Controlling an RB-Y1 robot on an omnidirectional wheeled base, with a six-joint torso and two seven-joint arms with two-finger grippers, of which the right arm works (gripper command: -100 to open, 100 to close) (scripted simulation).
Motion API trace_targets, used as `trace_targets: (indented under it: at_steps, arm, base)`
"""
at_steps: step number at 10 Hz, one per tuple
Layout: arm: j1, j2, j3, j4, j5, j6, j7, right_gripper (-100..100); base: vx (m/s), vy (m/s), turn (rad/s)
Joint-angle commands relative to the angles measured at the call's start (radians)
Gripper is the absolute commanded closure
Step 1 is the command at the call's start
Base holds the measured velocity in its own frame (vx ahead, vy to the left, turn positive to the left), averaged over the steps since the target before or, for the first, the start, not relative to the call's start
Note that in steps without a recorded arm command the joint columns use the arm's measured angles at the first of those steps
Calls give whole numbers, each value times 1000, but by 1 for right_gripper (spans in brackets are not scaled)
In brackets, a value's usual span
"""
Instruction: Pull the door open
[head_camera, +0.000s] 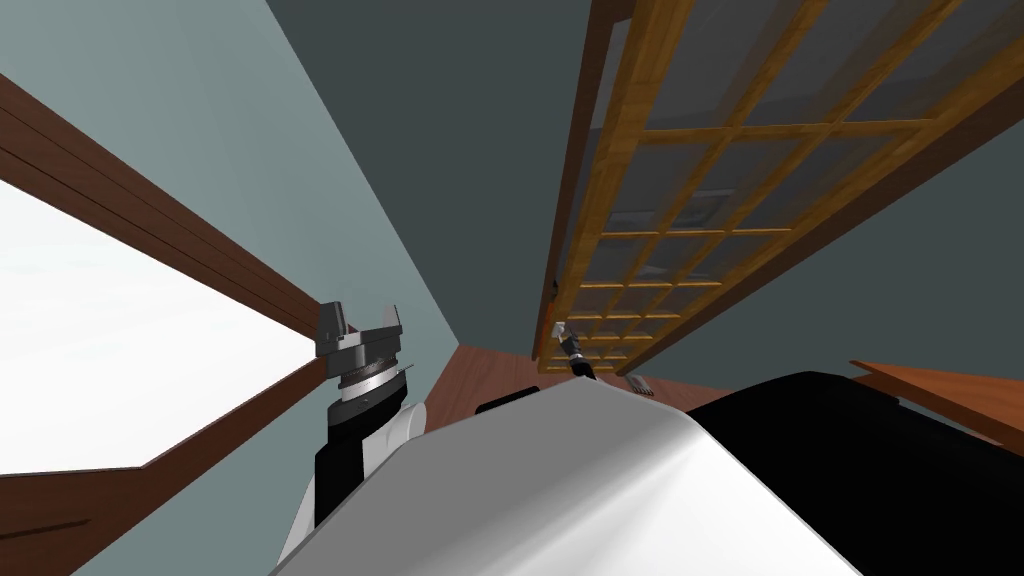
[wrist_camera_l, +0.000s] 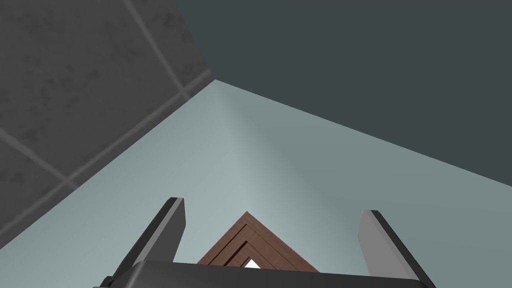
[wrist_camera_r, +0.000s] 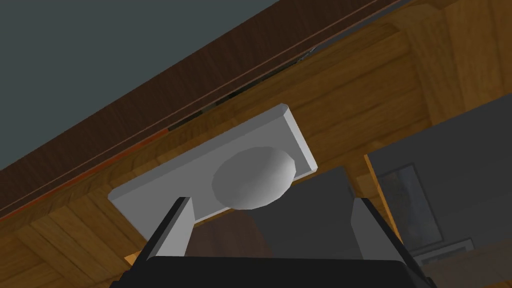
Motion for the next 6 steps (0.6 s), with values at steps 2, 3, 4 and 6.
trace_targets:
  at_steps: [2, 3, 4, 6]
  arm:
    - [-6, 4, 12, -2, -20, 5, -64, -100]
    - [-10, 7, 20, -5, -35, 9, -100, -100]
    - [-10, 7, 20, -5, -35, 9, -105, -100]
    - [-18, 14, 37, -10, -66, 16, -172, -100]
  base:
    - [-59, -5, 9]
    - [-52, -6, 9]
    - [-40, -4, 6]
    - [-51, 1, 14]
